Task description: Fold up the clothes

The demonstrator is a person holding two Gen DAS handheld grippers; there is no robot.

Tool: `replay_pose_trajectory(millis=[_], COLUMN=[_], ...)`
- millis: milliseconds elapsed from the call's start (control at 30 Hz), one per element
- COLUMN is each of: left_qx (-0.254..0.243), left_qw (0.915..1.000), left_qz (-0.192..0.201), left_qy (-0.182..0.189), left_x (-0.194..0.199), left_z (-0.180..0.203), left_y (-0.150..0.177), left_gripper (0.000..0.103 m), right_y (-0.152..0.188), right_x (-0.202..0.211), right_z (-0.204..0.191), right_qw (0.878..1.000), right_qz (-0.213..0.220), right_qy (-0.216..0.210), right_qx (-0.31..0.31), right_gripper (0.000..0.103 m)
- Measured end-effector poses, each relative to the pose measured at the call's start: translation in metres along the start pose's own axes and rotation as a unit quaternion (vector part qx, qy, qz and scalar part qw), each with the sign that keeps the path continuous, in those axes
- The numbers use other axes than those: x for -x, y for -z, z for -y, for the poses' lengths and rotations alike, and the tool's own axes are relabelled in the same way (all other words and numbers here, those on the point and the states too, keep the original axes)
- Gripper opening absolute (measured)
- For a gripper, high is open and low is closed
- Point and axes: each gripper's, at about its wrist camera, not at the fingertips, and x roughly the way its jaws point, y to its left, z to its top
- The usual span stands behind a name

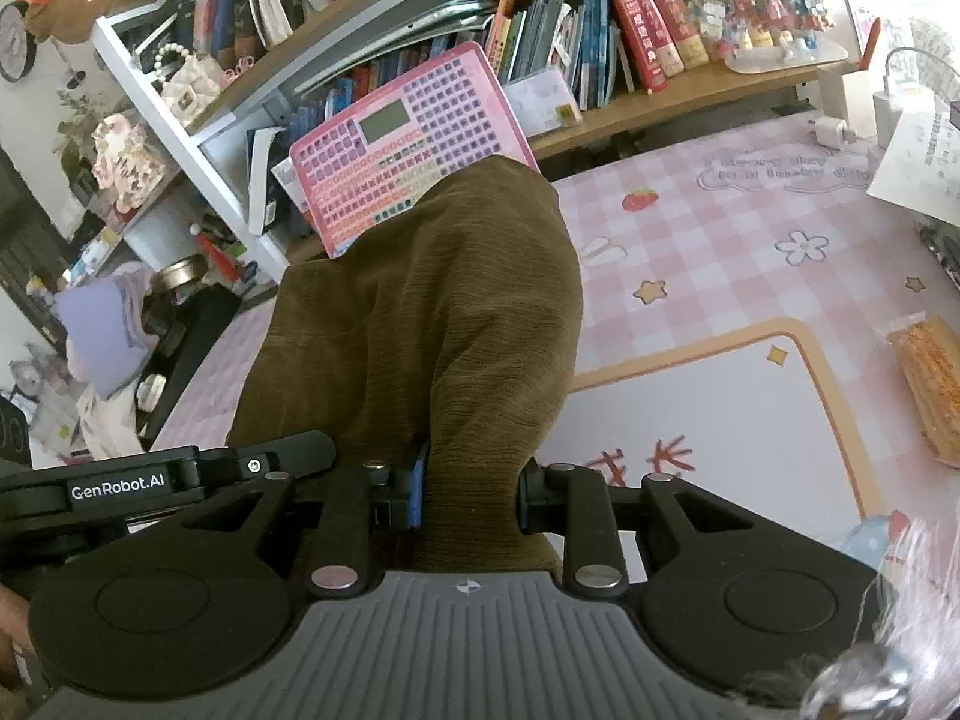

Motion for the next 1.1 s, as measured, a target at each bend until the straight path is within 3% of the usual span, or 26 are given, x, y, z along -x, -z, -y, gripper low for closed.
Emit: replay_pose_trajectory(millis=[533, 1100], left_qx=[-0.003, 0.038], left_qw=[0.9999, 0.9989], left_qz=[-0.011, 0.013], left_qy=[0.013, 0.023], left_x=[0.001, -0.012], left_z=[-0.066, -0.150], left_y=[-0.045, -0.121], left_gripper=[0.025, 0.025], right_y=[-0.011, -0.060], right_x=[-0.055, -0.144], right_z=[-0.051, -0.108], right_qw=[1.000, 1.000], right_qz=[0.008, 0.010], right_qy=[0.013, 0.008], right_qx=[-0.001, 0.025], right_gripper=[0.024, 0.024])
